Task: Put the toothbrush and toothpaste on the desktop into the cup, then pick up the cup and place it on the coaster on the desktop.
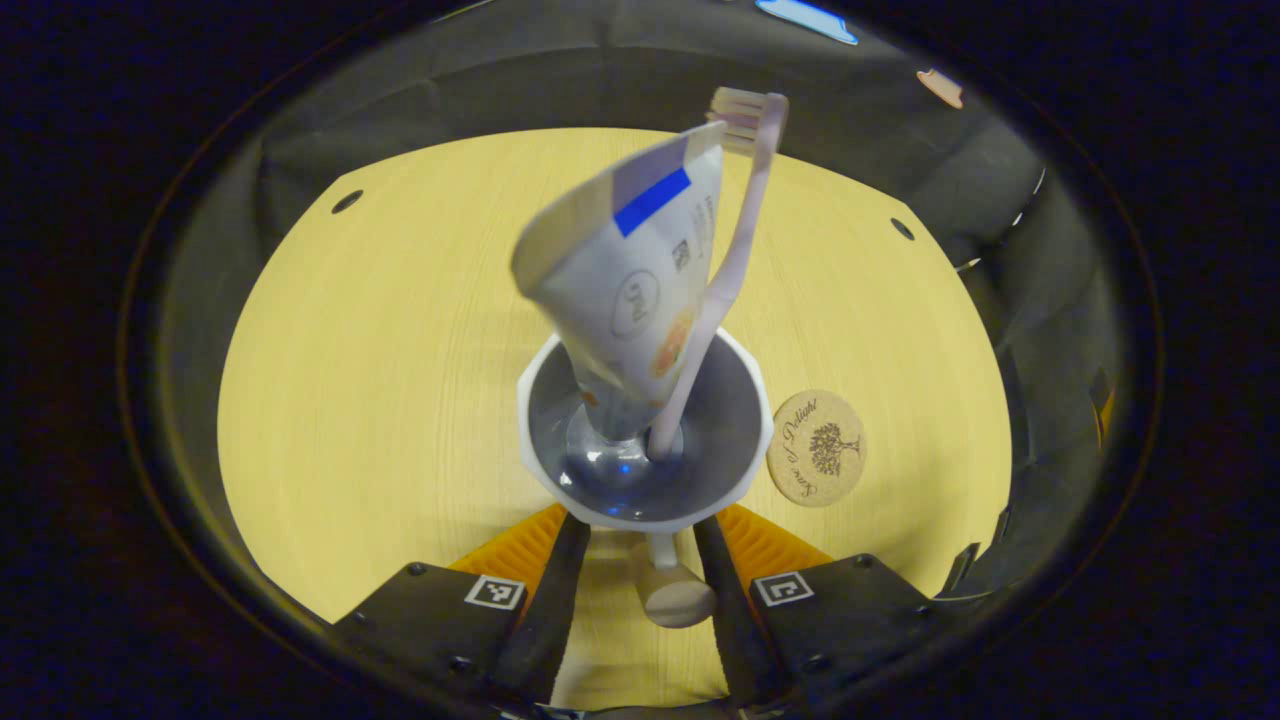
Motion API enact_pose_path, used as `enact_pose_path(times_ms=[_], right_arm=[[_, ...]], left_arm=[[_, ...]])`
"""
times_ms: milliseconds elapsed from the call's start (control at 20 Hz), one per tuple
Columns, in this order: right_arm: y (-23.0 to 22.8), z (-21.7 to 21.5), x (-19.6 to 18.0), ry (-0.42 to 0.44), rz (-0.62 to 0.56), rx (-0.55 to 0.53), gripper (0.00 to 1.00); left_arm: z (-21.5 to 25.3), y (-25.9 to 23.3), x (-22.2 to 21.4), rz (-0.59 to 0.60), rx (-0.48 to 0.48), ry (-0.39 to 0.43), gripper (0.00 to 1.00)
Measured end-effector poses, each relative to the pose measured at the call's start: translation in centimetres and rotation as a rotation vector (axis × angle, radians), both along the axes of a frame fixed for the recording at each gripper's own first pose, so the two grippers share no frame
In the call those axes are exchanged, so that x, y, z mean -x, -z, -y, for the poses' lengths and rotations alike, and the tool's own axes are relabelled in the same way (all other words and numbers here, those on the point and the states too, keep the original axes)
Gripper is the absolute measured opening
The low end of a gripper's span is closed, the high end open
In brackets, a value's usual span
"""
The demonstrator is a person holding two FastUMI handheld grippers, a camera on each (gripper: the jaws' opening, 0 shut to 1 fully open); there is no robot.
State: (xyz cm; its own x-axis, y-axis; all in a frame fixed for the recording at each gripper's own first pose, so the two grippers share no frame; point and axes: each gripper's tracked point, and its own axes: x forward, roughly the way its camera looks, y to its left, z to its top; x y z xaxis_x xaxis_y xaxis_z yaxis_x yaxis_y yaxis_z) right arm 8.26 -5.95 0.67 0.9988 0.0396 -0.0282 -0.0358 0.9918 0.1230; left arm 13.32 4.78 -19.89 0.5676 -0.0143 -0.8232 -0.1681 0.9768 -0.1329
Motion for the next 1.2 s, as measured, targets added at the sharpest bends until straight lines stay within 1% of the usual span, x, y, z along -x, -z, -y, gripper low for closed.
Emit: enact_pose_path(times_ms=[50, 100, 150, 300, 450, 600, 750, 850, 950, 1200], right_arm=[[0.1, 0.3, 0.1, 0.005, -0.005, -0.006, 0.96], [0.3, 0.6, 0.2, 0.009, -0.010, -0.013, 0.96], [0.4, 0.9, 0.3, 0.013, -0.013, -0.023, 0.96], [0.6, 1.3, 0.4, 0.021, -0.017, -0.040, 0.96], [0.8, 1.6, 0.6, 0.023, -0.021, -0.040, 0.96], [0.9, 1.9, 0.7, 0.021, -0.026, -0.045, 0.96], [0.9, 2.2, 0.9, 0.023, -0.024, -0.044, 0.96], [0.8, 2.4, 1.0, 0.022, -0.020, -0.044, 0.96], [0.9, 2.7, 1.1, 0.023, -0.017, -0.044, 0.96], [0.9, 4.0, 1.6, 0.030, -0.009, -0.047, 0.96]], left_arm=[[0.0, 0.0, -0.1, 0.001, 0.002, 0.001, 0.67], [0.0, 0.1, -0.1, 0.002, 0.004, -0.008, 0.60], [0.0, 0.2, -0.2, 0.000, 0.001, -0.013, 0.48], [0.1, 0.2, -0.3, 0.009, -0.016, -0.009, 0.36], [0.3, 0.1, -0.3, 0.044, -0.029, 0.004, 0.34], [1.1, -0.1, -0.2, 0.076, 0.002, 0.002, 0.34], [2.1, -1.0, -0.2, 0.104, -0.007, 0.014, 0.32], [3.1, -1.7, -0.2, 0.121, -0.013, 0.041, 0.34], [4.8, -2.2, -0.1, 0.131, -0.012, 0.065, 0.33], [8.5, -2.7, 0.0, 0.129, -0.001, 0.122, 0.34]])
